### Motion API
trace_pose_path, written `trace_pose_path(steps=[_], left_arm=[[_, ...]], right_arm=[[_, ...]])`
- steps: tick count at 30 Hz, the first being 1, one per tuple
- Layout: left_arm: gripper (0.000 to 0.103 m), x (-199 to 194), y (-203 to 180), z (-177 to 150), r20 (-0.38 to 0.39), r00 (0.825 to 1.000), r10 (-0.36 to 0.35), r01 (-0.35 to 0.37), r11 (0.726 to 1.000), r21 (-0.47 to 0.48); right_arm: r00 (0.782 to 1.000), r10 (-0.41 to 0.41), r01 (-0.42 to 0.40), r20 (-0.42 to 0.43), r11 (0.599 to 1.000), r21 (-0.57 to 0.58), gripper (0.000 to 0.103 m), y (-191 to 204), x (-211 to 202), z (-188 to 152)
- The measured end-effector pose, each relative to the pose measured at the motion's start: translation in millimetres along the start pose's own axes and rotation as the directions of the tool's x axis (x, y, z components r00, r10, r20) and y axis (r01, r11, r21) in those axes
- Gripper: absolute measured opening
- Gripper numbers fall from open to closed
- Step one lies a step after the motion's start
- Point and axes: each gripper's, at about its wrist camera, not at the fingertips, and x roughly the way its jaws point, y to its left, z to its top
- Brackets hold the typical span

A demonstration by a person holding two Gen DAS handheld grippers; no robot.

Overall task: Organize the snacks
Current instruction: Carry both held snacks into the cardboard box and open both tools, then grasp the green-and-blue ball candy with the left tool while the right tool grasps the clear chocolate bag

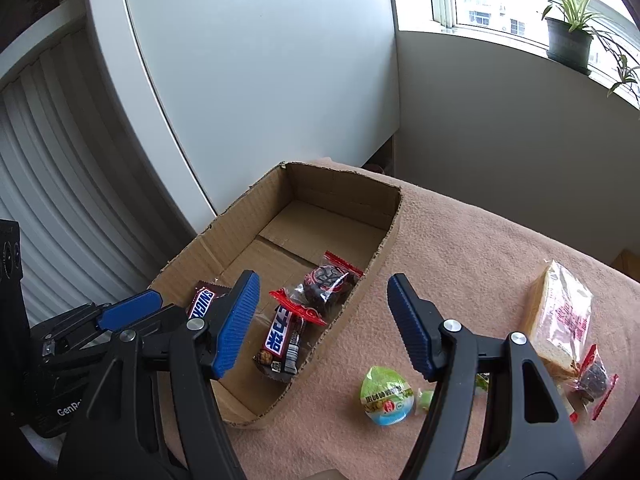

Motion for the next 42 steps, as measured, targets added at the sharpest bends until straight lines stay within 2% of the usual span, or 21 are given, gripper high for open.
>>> trace_pose_path(steps=[10, 16, 19, 23, 31, 42], left_arm=[[0.040, -21.1, -35.7, -15.9, 0.008, 0.997, -0.074, 0.074, 0.996, 0.058], [0.040, -21.7, -67.9, -33.3, -0.030, 0.991, -0.130, 0.133, 0.984, 0.120], [0.048, -17.9, -86.5, -43.7, -0.059, 0.986, -0.156, 0.163, 0.974, 0.156], [0.048, -7.3, -107.6, -55.0, -0.099, 0.980, -0.170, 0.186, 0.963, 0.195], [0.048, 29.5, -131.5, -72.6, -0.169, 0.977, -0.129, 0.167, 0.958, 0.234], [0.048, 63.1, -132.8, -73.5, -0.178, 0.982, -0.061, 0.103, 0.966, 0.237]], right_arm=[[0.998, -0.052, 0.049, 0.032, 0.996, 0.076, 0.069, -63.4, -67.4, -31.0], [0.990, -0.142, 0.140, 0.013, 0.981, 0.134, 0.069, -120.9, -99.4, -64.5], [0.980, -0.198, 0.197, -0.013, 0.969, 0.150, 0.069, -152.8, -110.7, -78.6], [0.969, -0.242, 0.245, -0.041, 0.948, 0.201, 0.069, -193.0, -121.3, -92.2], [0.958, -0.275, 0.286, -0.082, 0.938, 0.194, 0.069, -228.1, -117.8, -108.0], [0.951, -0.277, 0.285, -0.140, 0.958, 0.039, 0.069, -241.4, -71.4, -96.9]])
